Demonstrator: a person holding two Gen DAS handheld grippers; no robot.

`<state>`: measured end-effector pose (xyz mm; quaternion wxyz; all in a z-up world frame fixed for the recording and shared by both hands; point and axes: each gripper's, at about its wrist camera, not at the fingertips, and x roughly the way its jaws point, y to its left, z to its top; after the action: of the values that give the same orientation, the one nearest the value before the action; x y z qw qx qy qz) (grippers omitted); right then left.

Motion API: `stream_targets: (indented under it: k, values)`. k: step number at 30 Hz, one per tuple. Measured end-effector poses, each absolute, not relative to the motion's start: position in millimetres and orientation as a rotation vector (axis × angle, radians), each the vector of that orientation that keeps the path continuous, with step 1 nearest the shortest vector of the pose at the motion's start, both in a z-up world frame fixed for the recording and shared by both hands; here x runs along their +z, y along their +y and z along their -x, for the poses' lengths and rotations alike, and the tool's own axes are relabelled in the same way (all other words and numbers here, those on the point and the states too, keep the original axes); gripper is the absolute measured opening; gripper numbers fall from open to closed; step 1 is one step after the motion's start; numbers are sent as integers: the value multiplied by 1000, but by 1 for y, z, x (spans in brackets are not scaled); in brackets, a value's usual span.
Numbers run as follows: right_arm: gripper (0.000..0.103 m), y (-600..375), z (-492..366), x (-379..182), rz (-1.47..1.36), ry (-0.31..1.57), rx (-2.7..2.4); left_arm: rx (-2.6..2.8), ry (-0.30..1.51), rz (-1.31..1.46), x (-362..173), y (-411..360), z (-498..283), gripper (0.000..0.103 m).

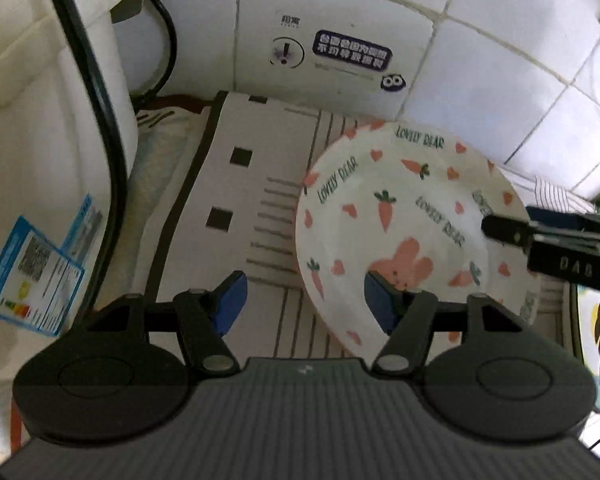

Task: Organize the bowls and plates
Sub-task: 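Grasp the bunny plate rim with both grippers, then lift the bunny plate and carry it over the blue egg plate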

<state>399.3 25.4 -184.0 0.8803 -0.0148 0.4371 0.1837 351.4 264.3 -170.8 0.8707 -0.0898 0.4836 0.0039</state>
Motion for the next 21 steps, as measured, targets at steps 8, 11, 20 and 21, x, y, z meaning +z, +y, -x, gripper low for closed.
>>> stream_targets:
  k: [8, 11, 20, 21]
  values:
    - [40, 27, -411, -191, 2, 982, 415, -95, 1090, 360, -179, 286, -364, 17]
    - [40, 24, -412, -193, -6, 987, 435, -89, 1067, 325, -179, 278, -360, 18]
    - [25, 10, -407, -183, -96, 988, 422, -146, 1205, 257, -167, 269, -370, 25]
    - [25, 8, -403, -179, -100, 986, 428, -163, 1204, 251, -162, 270, -367, 26]
